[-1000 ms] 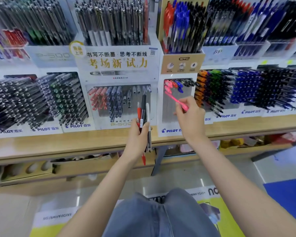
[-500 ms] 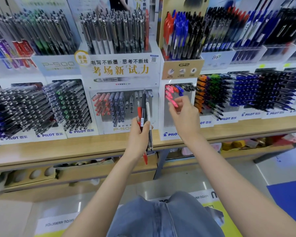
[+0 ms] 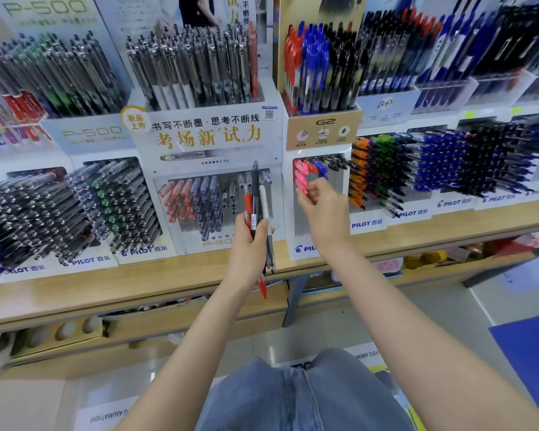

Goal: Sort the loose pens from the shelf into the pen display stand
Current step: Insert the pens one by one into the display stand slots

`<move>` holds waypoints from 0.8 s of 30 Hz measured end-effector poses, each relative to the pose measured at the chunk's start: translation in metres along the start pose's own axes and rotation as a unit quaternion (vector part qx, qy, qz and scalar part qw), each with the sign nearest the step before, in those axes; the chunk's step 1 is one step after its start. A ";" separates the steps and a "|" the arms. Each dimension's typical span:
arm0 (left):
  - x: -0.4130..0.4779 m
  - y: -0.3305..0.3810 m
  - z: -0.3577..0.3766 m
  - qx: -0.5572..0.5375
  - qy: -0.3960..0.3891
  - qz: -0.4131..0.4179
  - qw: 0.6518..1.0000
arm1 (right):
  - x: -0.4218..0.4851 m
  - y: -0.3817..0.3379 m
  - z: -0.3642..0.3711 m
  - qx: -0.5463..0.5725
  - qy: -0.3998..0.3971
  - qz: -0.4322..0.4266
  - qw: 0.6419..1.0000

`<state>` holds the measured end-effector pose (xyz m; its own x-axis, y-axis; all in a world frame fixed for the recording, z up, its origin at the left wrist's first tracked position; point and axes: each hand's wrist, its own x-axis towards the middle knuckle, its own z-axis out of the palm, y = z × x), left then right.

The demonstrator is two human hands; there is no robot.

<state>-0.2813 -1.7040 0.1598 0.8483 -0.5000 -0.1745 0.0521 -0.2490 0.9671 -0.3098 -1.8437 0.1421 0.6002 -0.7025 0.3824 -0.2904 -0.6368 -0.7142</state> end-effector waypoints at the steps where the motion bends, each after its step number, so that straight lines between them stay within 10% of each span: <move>1: 0.001 -0.001 0.000 0.001 0.003 -0.001 1.000 | -0.001 0.000 0.002 0.006 0.004 0.003 1.000; 14: -0.008 -0.004 0.009 -0.046 -0.011 -0.020 0.999 | -0.018 -0.015 -0.001 0.097 -0.037 0.129 0.986; 24: -0.012 -0.008 0.013 -0.096 0.023 -0.055 0.994 | -0.075 -0.028 -0.034 0.123 -0.315 0.143 0.930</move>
<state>-0.2993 -1.7066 0.1514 0.8547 -0.4388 -0.2773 0.2424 -0.1350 0.9607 -0.3722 -1.7836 0.1534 0.8648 -0.4570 -0.2081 -0.3725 -0.3060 -0.8761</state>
